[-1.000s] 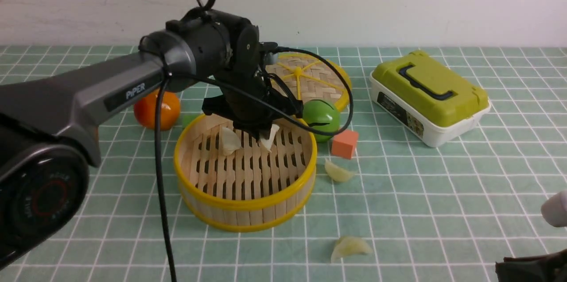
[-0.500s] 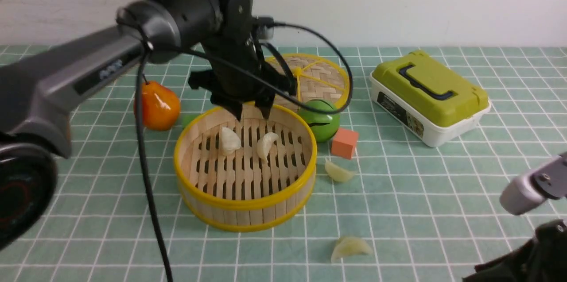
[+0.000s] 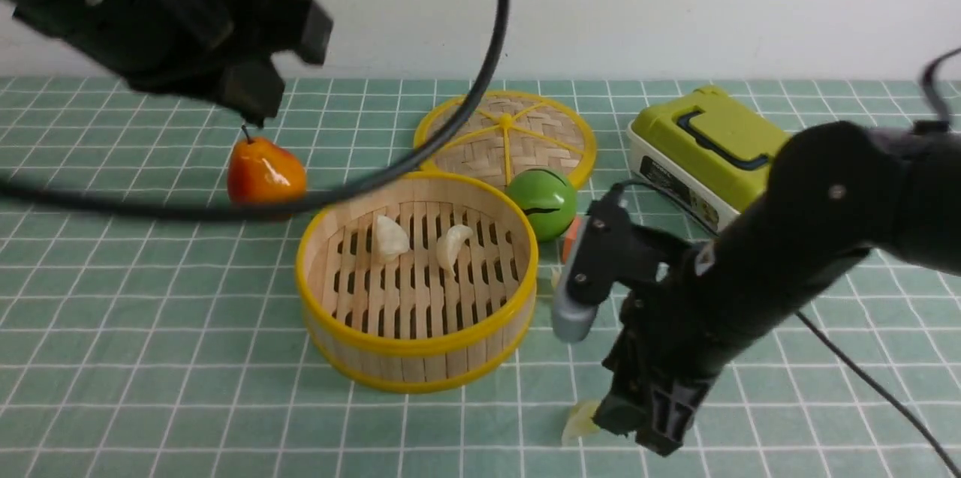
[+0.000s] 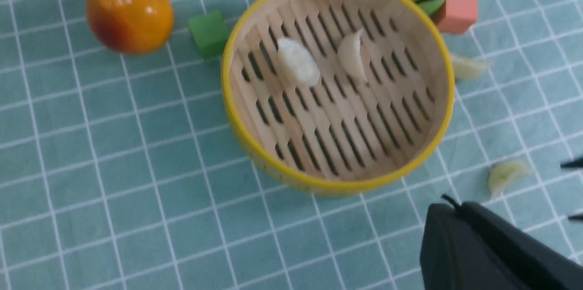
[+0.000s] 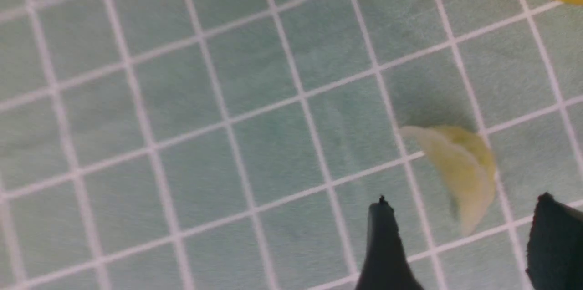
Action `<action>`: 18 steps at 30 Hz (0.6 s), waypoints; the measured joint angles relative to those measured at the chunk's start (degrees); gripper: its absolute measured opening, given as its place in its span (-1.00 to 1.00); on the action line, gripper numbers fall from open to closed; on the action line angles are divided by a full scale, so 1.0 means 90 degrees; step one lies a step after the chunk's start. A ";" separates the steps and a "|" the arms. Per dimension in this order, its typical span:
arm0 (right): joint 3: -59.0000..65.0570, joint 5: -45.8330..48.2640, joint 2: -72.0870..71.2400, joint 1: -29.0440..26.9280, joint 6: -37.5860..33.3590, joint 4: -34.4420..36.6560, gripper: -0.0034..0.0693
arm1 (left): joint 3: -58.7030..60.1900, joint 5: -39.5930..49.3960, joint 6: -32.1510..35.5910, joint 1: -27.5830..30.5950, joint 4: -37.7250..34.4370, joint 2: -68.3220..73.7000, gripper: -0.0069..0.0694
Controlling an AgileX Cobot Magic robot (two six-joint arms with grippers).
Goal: Put the dumplings into the steamer on the table with the blue tablecloth.
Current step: 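Reach for and grasp a dumpling lying on the table beside the steamer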
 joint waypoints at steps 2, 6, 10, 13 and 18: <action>-0.0235 -0.0118 0.0460 0.0139 -0.0016 -0.0569 0.23 | 0.0760 -0.0240 0.0000 0.0006 0.0039 -0.0487 -0.86; -0.0456 -0.0350 0.1091 0.0255 -0.0039 -0.1200 0.23 | 0.2053 -0.0526 0.0000 0.0006 0.0208 -0.1351 -0.86; -0.0471 -0.0414 0.1536 0.0275 -0.0039 -0.1249 0.15 | 0.3116 -0.0964 0.0039 0.0006 0.0479 -0.2186 -0.86; -0.0507 -0.0264 0.1556 0.0275 0.0031 -0.1228 -0.07 | 0.3743 -0.1217 0.0051 0.0006 0.0632 -0.2764 -0.86; -0.0954 0.0700 0.1526 0.0275 0.1263 -0.1070 -0.37 | 0.4801 -0.1538 -0.0425 0.0006 0.1070 -0.3680 -0.86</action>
